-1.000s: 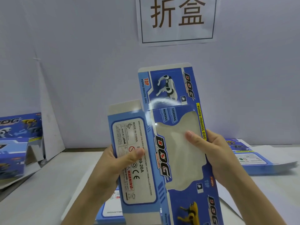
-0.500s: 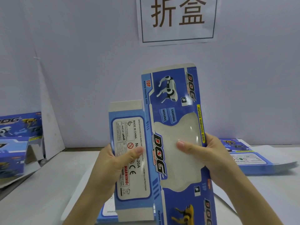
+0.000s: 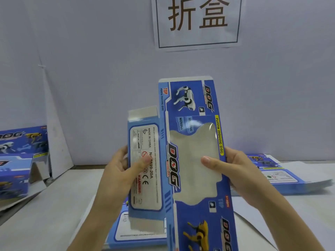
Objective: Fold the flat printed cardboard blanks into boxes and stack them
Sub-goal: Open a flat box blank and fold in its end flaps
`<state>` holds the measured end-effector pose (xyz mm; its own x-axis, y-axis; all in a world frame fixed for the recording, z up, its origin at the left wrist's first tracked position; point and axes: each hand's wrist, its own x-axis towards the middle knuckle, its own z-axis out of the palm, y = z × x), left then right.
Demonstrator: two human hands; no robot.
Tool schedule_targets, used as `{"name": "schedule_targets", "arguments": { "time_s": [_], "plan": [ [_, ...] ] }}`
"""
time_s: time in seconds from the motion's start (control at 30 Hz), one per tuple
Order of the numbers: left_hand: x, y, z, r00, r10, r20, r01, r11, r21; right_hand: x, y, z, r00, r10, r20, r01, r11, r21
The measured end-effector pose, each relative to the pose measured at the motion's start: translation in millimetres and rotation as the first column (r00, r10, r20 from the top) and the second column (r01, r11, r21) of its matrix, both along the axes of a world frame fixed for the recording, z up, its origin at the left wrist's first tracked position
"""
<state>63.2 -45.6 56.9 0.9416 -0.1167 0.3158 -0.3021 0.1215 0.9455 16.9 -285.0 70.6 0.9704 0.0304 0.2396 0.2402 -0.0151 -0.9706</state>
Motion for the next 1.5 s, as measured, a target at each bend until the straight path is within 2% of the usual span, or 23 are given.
{"name": "schedule_targets", "arguments": {
  "time_s": [0.07,0.13,0.2,0.23,0.33,0.4,0.47,0.53,0.57,0.63,0.67,0.73,0.8,0.87,0.97,1.03,1.1,1.17,1.2,1.27,1.33,1.5],
  "plan": [
    [-1,-6,0,0.989,0.120,0.084,-0.130,0.983,0.129,0,8,0,0.987,-0.127,0.097,0.130,0.991,-0.021],
    [-7,-13,1,0.971,0.145,0.188,-0.187,0.956,0.227,-1,19,1,0.950,-0.219,0.222,0.234,0.972,-0.039],
    [-17,-18,1,0.971,0.007,0.239,-0.063,0.971,0.229,-4,33,2,0.943,-0.142,0.301,0.174,0.981,-0.082],
    [-22,-20,1,0.968,-0.087,0.236,0.034,0.975,0.217,-7,39,1,0.940,-0.068,0.334,0.126,0.980,-0.155],
    [-32,-22,-1,0.973,-0.210,0.094,0.204,0.977,0.068,-16,52,-1,0.914,0.100,0.393,0.073,0.912,-0.403],
    [-30,-20,0,0.975,-0.218,-0.034,0.217,0.975,-0.045,-20,51,0,0.913,0.139,0.384,0.058,0.887,-0.459],
    [-24,-19,2,0.985,-0.164,-0.060,0.159,0.984,-0.079,-19,44,3,0.918,0.116,0.380,0.090,0.872,-0.482],
    [-18,-15,5,0.994,-0.090,-0.059,0.084,0.992,-0.097,-17,37,6,0.932,0.024,0.362,0.126,0.913,-0.387],
    [-16,-13,6,0.996,-0.071,-0.058,0.064,0.991,-0.114,-14,33,6,0.923,-0.063,0.381,0.204,0.917,-0.342],
    [-12,-8,4,0.994,-0.084,-0.072,0.071,0.983,-0.172,-9,25,4,0.867,-0.242,0.436,0.397,0.864,-0.309],
    [-10,-5,2,0.991,-0.101,-0.082,0.083,0.976,-0.199,-7,20,4,0.869,-0.270,0.415,0.402,0.874,-0.275],
    [-9,-2,0,0.986,-0.141,-0.086,0.117,0.965,-0.236,-6,13,7,0.960,-0.172,0.220,0.204,0.969,-0.137],
    [-9,-2,0,0.987,-0.145,-0.065,0.125,0.963,-0.237,-11,10,10,0.997,-0.016,0.071,0.019,0.999,-0.035],
    [-9,-4,3,0.997,-0.076,-0.015,0.073,0.983,-0.166,-13,9,11,0.994,-0.013,0.104,0.022,0.996,-0.082],
    [-8,-7,6,0.997,-0.013,0.077,0.014,1.000,-0.009,-14,16,11,0.960,-0.108,0.258,0.135,0.987,-0.087],
    [-10,-9,4,0.990,-0.055,0.132,0.051,0.998,0.033,-15,23,10,0.952,-0.057,0.300,0.083,0.994,-0.074],
    [-10,-9,2,0.977,-0.059,0.207,0.046,0.997,0.065,-16,28,10,0.946,0.035,0.323,0.011,0.990,-0.141],
    [-10,-6,1,0.955,-0.070,0.290,0.034,0.991,0.127,-16,27,10,0.941,0.114,0.318,-0.049,0.978,-0.204],
    [-11,-3,1,0.939,-0.076,0.336,0.021,0.986,0.164,-14,24,10,0.944,0.141,0.298,-0.087,0.978,-0.188],
    [-13,1,2,0.886,-0.077,0.457,-0.061,0.958,0.280,-11,15,8,0.963,0.203,0.177,-0.204,0.979,-0.014],
    [-13,1,3,0.814,-0.084,0.574,-0.188,0.898,0.398,-8,8,8,0.953,0.295,0.073,-0.303,0.939,0.161],
    [-15,-5,2,0.745,-0.157,0.648,-0.193,0.880,0.435,0,-3,3,0.908,0.417,0.040,-0.405,0.850,0.336]
  ]
}}
